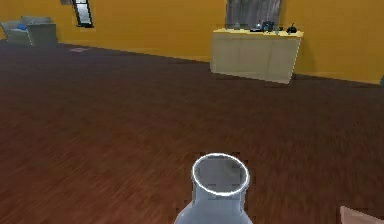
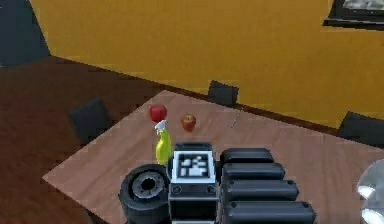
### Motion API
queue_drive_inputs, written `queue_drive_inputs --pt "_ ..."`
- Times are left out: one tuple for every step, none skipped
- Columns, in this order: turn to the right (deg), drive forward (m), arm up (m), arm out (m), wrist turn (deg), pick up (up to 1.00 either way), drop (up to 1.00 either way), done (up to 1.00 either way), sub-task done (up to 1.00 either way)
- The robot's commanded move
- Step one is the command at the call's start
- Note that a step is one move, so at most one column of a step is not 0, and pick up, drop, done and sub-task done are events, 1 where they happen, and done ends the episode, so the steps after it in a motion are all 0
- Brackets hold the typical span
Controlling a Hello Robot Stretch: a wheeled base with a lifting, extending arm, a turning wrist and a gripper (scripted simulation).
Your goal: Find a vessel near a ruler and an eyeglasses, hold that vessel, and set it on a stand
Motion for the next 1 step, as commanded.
queue_drive_inputs --pt "-42.0 0.00 0.00 0.00 0.0 0.00 0.00 0.00 0.00"
